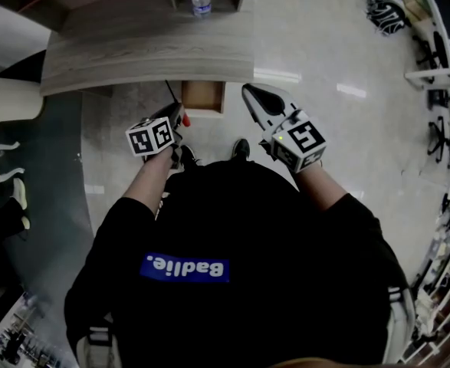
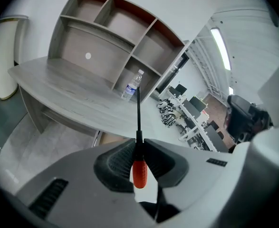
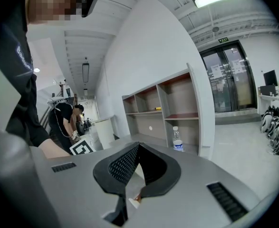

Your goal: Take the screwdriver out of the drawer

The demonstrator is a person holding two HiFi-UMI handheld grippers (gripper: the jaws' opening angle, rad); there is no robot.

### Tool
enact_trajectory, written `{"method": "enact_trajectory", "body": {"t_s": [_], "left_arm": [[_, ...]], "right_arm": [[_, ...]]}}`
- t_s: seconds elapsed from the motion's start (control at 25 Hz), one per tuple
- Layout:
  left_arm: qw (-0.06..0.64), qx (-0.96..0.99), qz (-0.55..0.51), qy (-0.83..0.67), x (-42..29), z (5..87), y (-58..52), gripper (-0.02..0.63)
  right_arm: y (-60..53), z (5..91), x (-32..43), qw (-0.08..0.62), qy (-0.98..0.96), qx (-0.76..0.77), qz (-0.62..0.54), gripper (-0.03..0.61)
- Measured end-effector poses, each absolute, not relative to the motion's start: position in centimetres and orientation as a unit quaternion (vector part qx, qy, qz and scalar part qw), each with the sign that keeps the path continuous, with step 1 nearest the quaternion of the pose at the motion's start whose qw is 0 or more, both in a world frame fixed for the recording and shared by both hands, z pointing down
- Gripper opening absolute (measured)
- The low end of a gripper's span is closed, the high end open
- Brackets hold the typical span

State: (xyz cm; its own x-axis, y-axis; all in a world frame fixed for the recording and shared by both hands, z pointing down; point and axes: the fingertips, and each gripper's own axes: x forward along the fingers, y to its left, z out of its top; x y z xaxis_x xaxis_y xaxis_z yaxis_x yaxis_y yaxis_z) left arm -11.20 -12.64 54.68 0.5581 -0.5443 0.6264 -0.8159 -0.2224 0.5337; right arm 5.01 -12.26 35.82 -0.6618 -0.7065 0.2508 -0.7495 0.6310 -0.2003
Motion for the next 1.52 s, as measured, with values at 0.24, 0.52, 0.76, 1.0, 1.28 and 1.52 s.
{"method": "enact_trajectory", "body": {"t_s": [0.24, 0.52, 0.76, 1.0, 1.28, 1.52], "left_arm": [[0.391, 0.806, 0.123, -0.428, -10.5, 48.2, -13.2, 0.057], [0.338, 0.847, 0.082, -0.403, -8.2, 41.1, -13.1, 0.057], [0.296, 0.871, 0.060, -0.389, -7.1, 36.5, -12.5, 0.057], [0.269, 0.884, 0.046, -0.380, -6.3, 34.1, -12.1, 0.057], [0.270, 0.888, 0.041, -0.370, -5.5, 34.2, -11.7, 0.057], [0.269, 0.891, 0.040, -0.364, -5.2, 34.1, -11.6, 0.057]], "right_arm": [[-12.2, 35.9, 3.6, 0.068, -0.902, 0.397, 0.154, 0.028], [-12.1, 35.8, 3.0, 0.064, -0.906, 0.388, 0.158, 0.028], [-12.1, 35.4, 2.7, 0.061, -0.909, 0.383, 0.155, 0.028], [-12.2, 35.3, 2.7, 0.059, -0.909, 0.381, 0.159, 0.028], [-11.9, 35.6, 2.7, 0.062, -0.911, 0.375, 0.163, 0.028], [-11.7, 35.6, 2.8, 0.066, -0.912, 0.372, 0.161, 0.028]]}}
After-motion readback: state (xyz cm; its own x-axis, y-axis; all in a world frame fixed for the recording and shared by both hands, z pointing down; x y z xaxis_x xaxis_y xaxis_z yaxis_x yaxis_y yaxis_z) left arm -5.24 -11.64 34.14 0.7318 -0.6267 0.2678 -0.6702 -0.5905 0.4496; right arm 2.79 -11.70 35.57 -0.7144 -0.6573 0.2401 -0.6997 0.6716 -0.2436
